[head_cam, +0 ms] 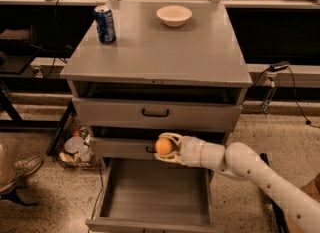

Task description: Pick orange from bottom drawer and place on counter

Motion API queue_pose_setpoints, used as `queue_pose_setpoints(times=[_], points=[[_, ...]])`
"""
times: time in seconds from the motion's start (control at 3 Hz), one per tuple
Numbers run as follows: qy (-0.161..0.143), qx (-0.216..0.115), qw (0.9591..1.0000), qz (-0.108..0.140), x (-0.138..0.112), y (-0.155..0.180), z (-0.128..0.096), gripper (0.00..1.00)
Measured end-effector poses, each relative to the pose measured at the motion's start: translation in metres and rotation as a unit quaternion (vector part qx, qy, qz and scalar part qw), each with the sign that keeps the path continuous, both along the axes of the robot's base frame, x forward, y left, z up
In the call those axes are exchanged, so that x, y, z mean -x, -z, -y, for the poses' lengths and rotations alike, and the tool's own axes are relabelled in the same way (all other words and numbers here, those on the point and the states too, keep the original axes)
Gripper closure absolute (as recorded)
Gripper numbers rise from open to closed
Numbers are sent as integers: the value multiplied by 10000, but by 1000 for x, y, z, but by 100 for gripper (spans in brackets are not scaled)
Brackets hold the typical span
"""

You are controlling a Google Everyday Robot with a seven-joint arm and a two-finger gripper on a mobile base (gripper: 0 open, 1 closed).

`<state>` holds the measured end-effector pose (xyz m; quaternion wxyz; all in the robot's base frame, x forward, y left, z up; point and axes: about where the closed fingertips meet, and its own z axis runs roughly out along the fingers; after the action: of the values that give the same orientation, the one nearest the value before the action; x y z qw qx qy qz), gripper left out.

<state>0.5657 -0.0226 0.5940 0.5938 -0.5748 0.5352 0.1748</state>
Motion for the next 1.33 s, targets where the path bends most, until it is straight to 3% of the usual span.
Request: queue_pose_setpoints(times=[0.33, 1.0, 1.33], points=[[369, -455, 9961, 658, -2, -57, 46, 100], [866, -940, 9789, 1596, -13, -151, 118, 100], [867, -943, 9788, 1596, -13, -152, 119, 100]])
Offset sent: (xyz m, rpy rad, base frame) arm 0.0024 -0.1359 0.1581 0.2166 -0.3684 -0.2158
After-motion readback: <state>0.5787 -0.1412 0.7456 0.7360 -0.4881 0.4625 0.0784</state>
